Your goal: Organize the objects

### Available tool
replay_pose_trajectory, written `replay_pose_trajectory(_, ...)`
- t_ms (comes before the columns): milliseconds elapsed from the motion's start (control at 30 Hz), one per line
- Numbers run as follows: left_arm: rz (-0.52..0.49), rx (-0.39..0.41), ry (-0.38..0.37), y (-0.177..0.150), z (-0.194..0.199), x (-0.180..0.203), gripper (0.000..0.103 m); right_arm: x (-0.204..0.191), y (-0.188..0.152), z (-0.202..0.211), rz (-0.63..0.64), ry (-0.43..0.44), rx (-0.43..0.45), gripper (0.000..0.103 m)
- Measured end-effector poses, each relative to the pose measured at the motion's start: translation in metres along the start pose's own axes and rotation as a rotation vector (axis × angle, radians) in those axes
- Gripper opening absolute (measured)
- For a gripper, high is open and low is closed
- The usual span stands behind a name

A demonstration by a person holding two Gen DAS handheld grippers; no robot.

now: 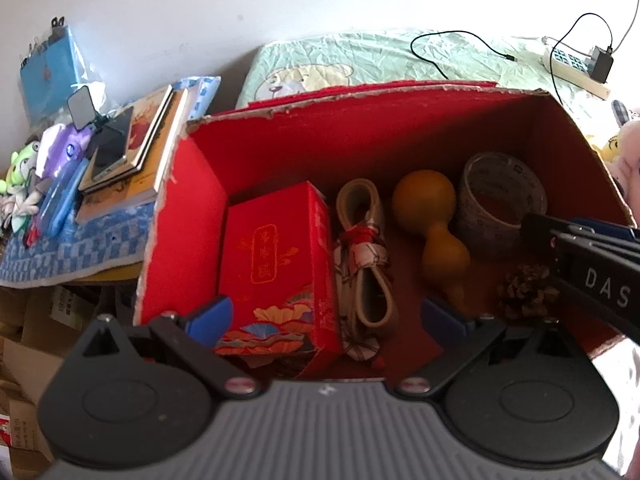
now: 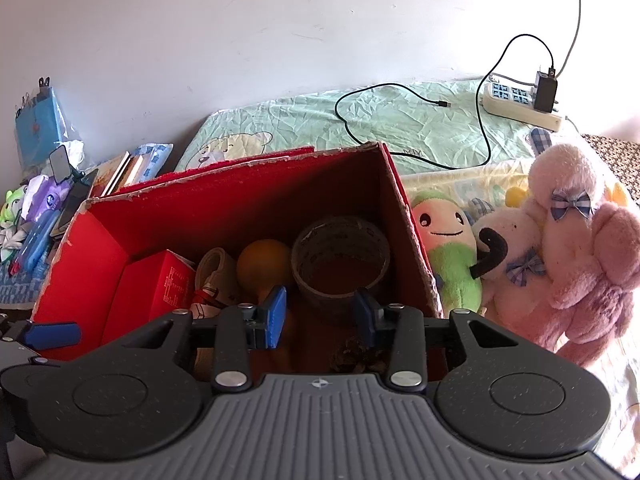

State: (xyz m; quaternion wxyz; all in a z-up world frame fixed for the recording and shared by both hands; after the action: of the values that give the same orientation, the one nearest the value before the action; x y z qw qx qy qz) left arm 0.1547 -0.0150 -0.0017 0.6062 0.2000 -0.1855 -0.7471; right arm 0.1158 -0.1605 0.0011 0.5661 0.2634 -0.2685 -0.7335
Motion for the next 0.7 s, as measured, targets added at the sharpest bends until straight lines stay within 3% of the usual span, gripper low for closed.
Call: replay_pose_trajectory(700, -0.007, -0.005, -0.001, 0.0053, -0.0073, 0.0021, 0.100, 0.0029, 0.0037, -0.0064, 0.004, -0.003, -0.001, 0.041)
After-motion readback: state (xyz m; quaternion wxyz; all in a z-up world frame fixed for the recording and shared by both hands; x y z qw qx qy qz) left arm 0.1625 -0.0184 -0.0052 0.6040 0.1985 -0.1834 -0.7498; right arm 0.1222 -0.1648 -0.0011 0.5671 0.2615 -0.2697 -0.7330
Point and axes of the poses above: each gripper's, at about its wrist camera, not at the fingertips, and z roughly against the way its jaws point, x to its right, y to its top, the point moved 5 cm from there along -z, roughly the way its jaws point, and after that the axes turned 6 degrees about z, right-handed, at the moved point
